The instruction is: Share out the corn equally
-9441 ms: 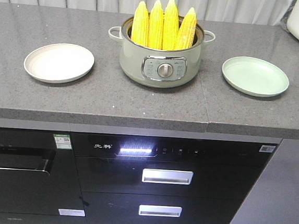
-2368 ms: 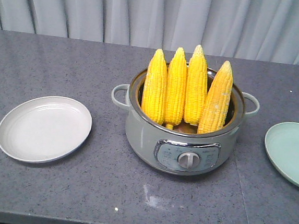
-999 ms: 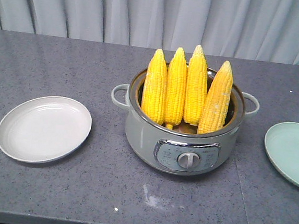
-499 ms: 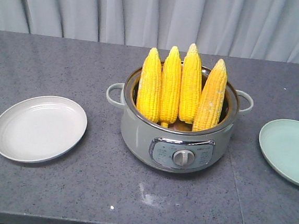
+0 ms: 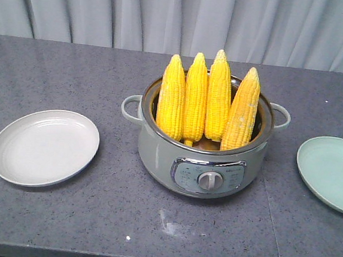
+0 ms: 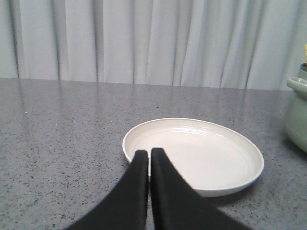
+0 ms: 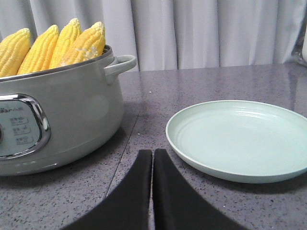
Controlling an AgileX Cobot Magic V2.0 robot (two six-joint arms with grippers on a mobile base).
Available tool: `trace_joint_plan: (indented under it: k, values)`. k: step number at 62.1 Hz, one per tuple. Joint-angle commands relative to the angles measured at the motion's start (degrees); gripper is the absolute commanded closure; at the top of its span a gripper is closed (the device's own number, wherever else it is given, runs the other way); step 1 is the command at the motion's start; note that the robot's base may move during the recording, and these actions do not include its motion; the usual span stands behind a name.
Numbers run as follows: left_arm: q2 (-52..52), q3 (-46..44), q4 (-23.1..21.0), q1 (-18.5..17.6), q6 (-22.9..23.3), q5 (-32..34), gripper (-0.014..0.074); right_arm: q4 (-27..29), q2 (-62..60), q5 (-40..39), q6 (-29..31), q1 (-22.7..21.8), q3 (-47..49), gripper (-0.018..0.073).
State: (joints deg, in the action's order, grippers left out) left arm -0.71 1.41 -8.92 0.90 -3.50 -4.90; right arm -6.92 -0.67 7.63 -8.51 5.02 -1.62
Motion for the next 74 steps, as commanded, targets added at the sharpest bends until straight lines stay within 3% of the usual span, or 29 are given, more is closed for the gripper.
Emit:
trace_joint_plan:
  k: [1,14,20,28,36,54,59,66,74]
  values:
    - [-0.8,-1.29,-0.6,0.01,0.03,3.94,0.0602,-0.27,-0.31,-4.23,0.28,-0.43,-1.07,0.0561]
    - [-0.8,-1.29,-0.81,0.01,0.89,5.33,0.0602,-0.27,-0.31,-4.28,0.28,-0.43,-1.07,0.0561]
    - [-0.8,-1.29,-3.71,0.01,4.7,6.3,0.0602,0.56,-0.31,-6.39,-0.34,-0.43,-1.02,0.0561]
    - [-0.8,-1.7,-7.67,0.01,11.22,7.62,0.0602,10.21,-0.31,-13.32,-9.96,-0.43,-1.02,0.0561]
    - [-0.8,-1.7,-7.67,0.01,12.61,9.2,0.0602,15.62,-0.31,-16.61,-13.66,-0.43,-1.02,0.0561]
    - [-0.8,-1.7,-7.63,0.01,13.86,20.29,0.0602,15.63,-0.31,-16.52,-13.48,-0.43,-1.02,0.0561]
    - [-0.8,-1.7,-7.63,0.01,16.69,22.81,0.0602,15.63,-0.31,-16.35,-13.46,-0.43,-0.96,0.0561]
    - [-0.8,-2.89,-7.63,0.01,23.17,22.74,0.0602,15.63,-0.31,-15.09,-13.64,-0.43,0.47,0.0561]
    - [-0.76,-8.43,-6.01,0.01,24.38,17.73,0.0602,14.47,0.06,-7.63,-12.23,-0.43,7.73,0.0561]
